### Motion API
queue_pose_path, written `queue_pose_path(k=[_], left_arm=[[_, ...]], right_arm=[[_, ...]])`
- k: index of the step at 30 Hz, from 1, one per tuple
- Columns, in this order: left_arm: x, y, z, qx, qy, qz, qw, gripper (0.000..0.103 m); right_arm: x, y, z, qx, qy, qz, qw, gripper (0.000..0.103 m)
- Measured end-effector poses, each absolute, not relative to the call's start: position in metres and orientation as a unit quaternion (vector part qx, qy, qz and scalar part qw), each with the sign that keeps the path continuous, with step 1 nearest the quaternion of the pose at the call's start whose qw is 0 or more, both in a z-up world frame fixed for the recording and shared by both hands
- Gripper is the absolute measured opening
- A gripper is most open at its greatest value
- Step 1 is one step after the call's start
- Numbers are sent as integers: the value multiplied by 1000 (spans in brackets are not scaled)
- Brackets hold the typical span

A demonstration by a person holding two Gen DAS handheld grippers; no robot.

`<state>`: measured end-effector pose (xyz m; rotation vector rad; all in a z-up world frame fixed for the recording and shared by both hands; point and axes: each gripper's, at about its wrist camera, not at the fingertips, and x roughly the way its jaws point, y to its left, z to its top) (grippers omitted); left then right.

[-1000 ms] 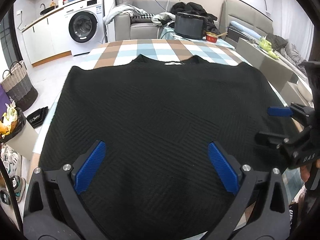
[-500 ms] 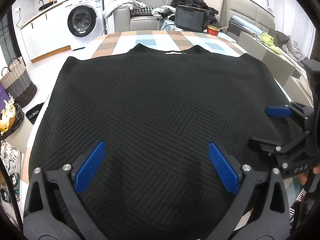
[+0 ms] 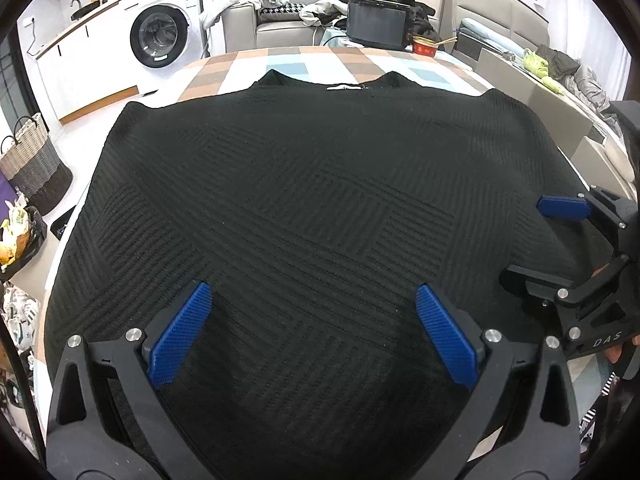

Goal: Fold small clothes

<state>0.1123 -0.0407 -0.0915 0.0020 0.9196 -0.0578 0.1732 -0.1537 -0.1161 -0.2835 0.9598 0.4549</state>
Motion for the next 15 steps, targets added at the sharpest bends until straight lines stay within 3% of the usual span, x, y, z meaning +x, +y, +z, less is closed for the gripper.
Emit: queue_pose_path(k=[15], left_arm=[[122,-47,-101,14,450,-28,893,102]], right_arm=[[149,-210,-113,-116,468,193,855,102]])
